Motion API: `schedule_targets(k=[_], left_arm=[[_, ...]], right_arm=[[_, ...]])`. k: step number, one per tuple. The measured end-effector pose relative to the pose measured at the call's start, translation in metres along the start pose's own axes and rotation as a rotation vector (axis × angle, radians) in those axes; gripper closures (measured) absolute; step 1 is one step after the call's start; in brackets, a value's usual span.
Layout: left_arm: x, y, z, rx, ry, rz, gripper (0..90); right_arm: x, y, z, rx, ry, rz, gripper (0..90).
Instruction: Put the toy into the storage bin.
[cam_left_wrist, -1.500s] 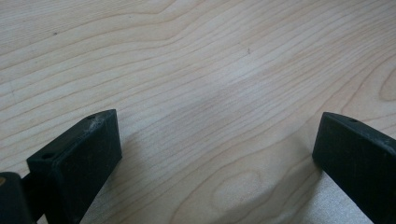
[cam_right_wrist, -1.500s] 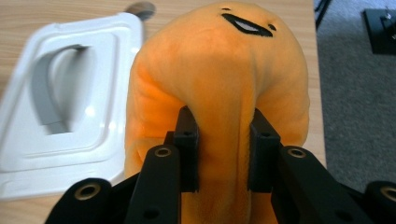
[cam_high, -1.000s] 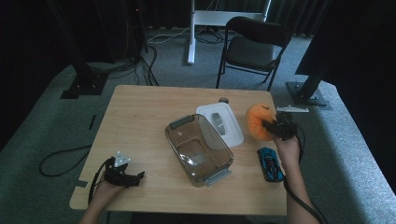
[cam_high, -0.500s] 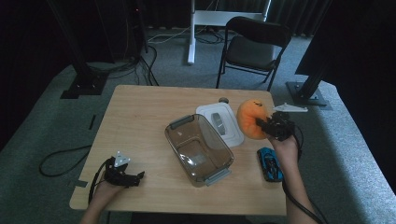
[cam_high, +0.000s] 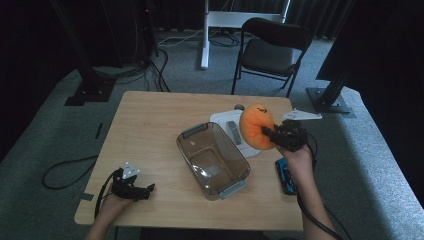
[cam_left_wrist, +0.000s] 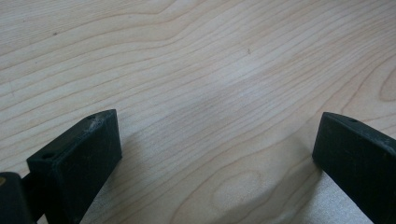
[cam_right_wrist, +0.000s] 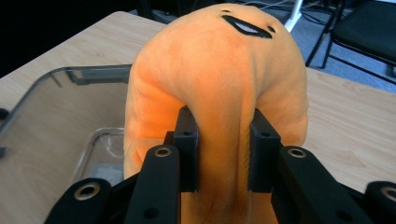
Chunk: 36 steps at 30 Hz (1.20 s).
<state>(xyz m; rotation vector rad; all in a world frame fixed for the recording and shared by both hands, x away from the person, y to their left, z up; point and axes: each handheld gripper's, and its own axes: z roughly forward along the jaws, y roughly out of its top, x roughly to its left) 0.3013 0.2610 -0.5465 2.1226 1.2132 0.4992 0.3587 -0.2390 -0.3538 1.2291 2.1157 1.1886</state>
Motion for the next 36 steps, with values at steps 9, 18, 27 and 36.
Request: schedule_targets(k=[9, 18, 27, 36], left_arm=[[0.0, 0.0, 0.0, 0.001, -0.001, 0.003, 1.6], [0.001, 0.0, 0.0, 0.001, -0.003, 0.003, 1.6], [0.001, 0.0, 0.0, 0.001, -0.003, 0.003, 1.6], [0.001, 0.0, 0.0, 0.001, -0.003, 0.003, 1.6]], right_arm=[[0.026, 0.009, -0.003, -0.016, 0.091, -0.054, 70.5], [0.051, 0.01, 0.002, -0.004, 0.177, -0.112, 70.4], [0.072, 0.005, 0.015, 0.035, 0.242, -0.164, 70.3], [0.09, -0.005, 0.028, 0.094, 0.297, -0.206, 70.1]])
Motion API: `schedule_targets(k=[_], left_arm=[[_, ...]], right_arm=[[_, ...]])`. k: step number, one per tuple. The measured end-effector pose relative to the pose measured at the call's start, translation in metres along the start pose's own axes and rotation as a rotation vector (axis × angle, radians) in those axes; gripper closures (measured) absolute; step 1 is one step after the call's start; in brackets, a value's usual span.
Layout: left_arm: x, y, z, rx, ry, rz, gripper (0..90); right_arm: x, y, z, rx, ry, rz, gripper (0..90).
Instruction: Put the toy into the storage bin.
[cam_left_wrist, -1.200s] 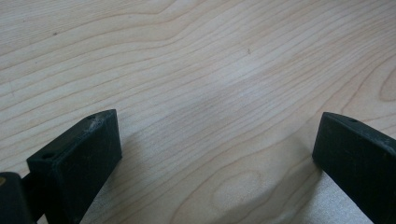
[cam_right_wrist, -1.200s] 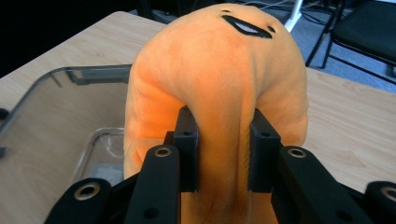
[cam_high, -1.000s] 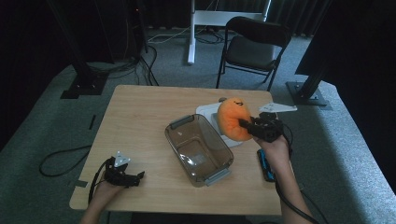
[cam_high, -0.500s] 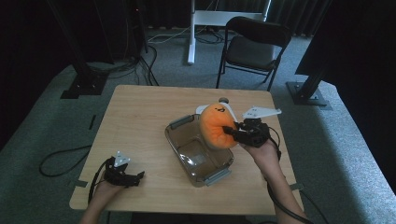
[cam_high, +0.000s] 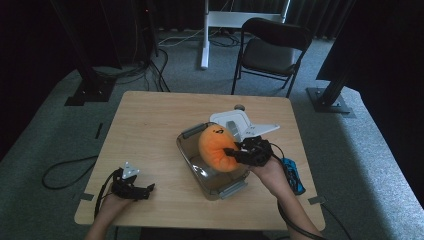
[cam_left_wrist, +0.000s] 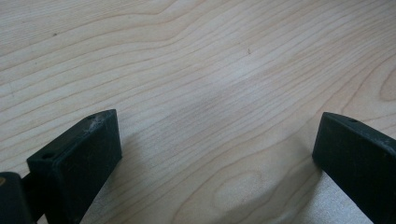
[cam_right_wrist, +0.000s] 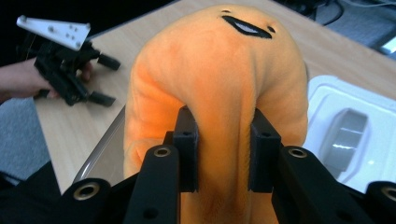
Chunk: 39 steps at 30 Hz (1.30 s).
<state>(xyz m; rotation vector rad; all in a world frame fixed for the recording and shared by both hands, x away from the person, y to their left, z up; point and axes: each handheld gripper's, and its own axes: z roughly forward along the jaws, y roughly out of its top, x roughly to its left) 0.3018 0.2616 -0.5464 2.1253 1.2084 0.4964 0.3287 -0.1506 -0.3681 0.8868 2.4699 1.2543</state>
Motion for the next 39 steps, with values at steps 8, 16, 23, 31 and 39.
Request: schedule_targets(k=[8, 16, 23, 31, 39], left_arm=[[0.0, 0.0, 0.0, 0.0, -0.001, -0.001, 1.6], [0.0, 0.0, 0.0, 0.0, -0.002, 0.0, 1.6], [0.0, 0.0, 0.0, -0.002, -0.002, -0.002, 1.6], [0.001, 0.0, 0.0, -0.002, -0.002, 0.0, 1.6], [0.001, 0.0, 0.0, -0.001, -0.002, 0.0, 1.6]], right_arm=[[0.009, -0.01, 0.015, 0.063, 0.033, -0.029, 69.5], [0.012, -0.018, 0.031, 0.111, 0.064, -0.032, 68.9], [0.011, -0.023, 0.04, 0.147, 0.076, -0.026, 68.4], [0.008, -0.03, 0.054, 0.199, 0.082, -0.022, 67.6], [0.007, -0.031, 0.06, 0.24, 0.099, -0.021, 63.1]])
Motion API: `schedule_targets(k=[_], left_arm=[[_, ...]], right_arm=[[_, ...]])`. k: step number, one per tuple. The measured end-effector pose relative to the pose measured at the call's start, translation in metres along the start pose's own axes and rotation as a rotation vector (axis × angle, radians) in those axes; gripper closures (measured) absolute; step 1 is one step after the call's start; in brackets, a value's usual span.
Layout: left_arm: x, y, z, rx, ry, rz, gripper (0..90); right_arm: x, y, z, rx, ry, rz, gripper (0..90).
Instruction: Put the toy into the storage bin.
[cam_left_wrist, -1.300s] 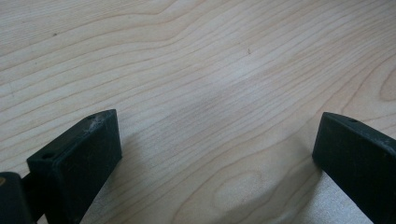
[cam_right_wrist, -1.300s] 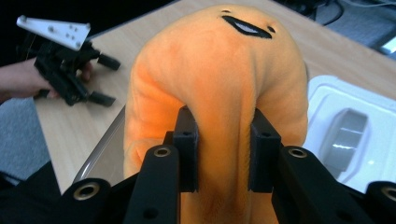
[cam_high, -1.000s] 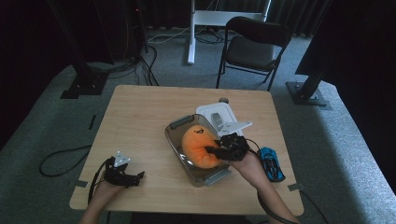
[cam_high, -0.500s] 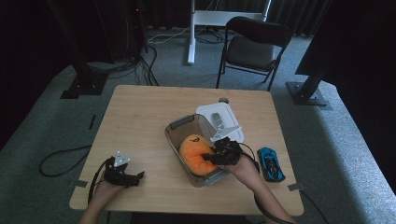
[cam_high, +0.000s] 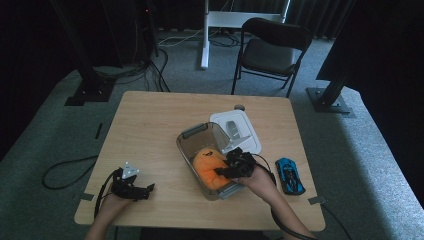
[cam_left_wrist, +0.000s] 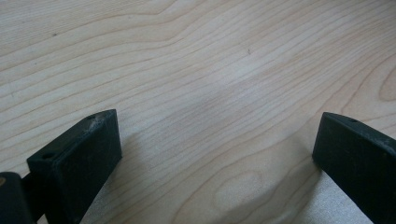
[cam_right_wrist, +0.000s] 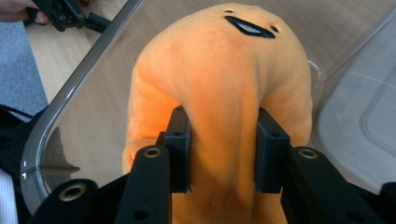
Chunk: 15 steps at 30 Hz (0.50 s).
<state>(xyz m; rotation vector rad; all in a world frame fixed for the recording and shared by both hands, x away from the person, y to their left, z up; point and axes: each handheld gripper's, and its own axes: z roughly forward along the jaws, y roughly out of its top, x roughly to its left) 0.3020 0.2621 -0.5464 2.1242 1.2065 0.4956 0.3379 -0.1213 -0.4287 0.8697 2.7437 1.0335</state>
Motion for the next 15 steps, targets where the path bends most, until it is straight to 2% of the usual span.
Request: schedule_targets(k=[6, 9, 15], left_arm=[[0.0001, 0.0, 0.0, 0.0, -0.001, -0.001, 1.6], [0.0, 0.0, 0.0, 0.0, 0.0, 0.0, 1.6], [0.0, 0.0, 0.0, 0.0, 0.0, 0.0, 1.6]], right_arm=[[-0.0013, 0.0021, 0.0029, 0.032, 0.011, 0.0, 57.2], [-0.0019, 0.0028, 0.0034, 0.04, 0.017, 0.006, 51.4], [-0.0014, 0.0036, 0.0024, 0.041, -0.006, 0.017, 39.2]])
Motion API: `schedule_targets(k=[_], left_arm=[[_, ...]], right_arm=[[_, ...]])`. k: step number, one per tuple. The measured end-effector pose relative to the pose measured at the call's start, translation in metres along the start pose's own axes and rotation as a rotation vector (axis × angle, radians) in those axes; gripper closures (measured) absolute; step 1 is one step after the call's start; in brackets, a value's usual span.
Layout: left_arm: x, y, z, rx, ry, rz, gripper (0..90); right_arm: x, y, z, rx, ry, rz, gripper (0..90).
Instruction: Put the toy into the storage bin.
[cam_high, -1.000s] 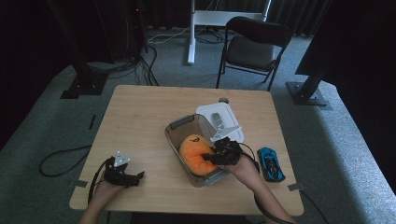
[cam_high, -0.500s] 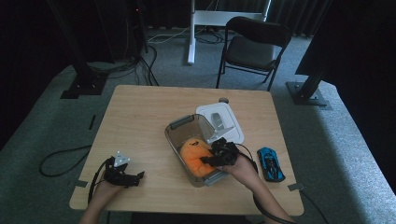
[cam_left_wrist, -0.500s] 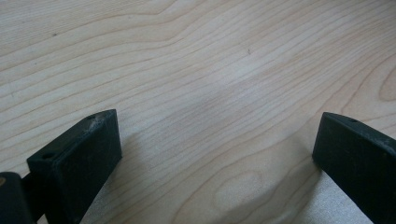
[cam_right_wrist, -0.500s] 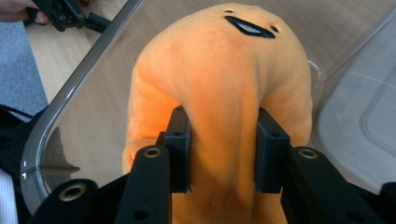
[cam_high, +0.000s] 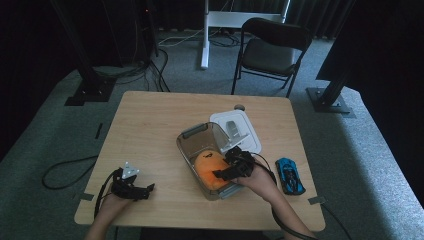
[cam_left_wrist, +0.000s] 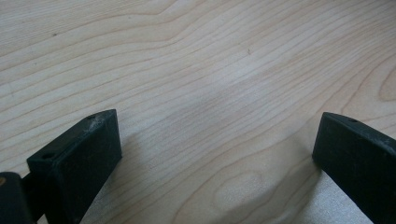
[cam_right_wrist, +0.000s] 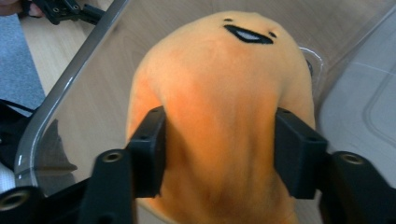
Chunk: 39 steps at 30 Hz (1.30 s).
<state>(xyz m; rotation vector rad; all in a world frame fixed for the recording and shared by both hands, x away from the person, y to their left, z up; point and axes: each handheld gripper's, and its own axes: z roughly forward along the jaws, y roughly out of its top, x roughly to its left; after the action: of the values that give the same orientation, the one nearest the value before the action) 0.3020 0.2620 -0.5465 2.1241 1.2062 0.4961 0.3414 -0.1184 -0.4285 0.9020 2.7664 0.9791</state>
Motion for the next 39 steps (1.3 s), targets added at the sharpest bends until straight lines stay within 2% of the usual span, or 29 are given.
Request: schedule_targets(k=[5, 8, 13, 20, 30, 39], left_arm=[[0.0, 0.0, 0.0, 0.0, 0.0, 0.0, 1.6], [0.0, 0.0, 0.0, 0.0, -0.001, -0.003, 1.6], [0.0, 0.0, 0.0, 0.002, -0.001, -0.002, 1.6], [0.0, 0.0, 0.0, 0.001, -0.001, -0.002, 1.6], [0.0, 0.0, 0.0, 0.001, -0.001, -0.002, 1.6], [0.0, 0.0, 0.0, 0.003, -0.001, -0.001, 1.6]], right_arm=[[0.002, 0.0, 0.0, -0.005, -0.025, -0.001, 35.4], [0.001, 0.001, -0.007, -0.039, -0.006, 0.01, 35.5], [-0.003, 0.002, -0.022, -0.082, 0.015, 0.036, 27.0], [-0.008, -0.002, -0.038, -0.124, 0.012, 0.068, 20.6], [-0.015, -0.009, -0.05, -0.158, -0.048, 0.096, 11.9], [-0.027, -0.019, -0.061, -0.184, -0.087, 0.135, 13.0]])
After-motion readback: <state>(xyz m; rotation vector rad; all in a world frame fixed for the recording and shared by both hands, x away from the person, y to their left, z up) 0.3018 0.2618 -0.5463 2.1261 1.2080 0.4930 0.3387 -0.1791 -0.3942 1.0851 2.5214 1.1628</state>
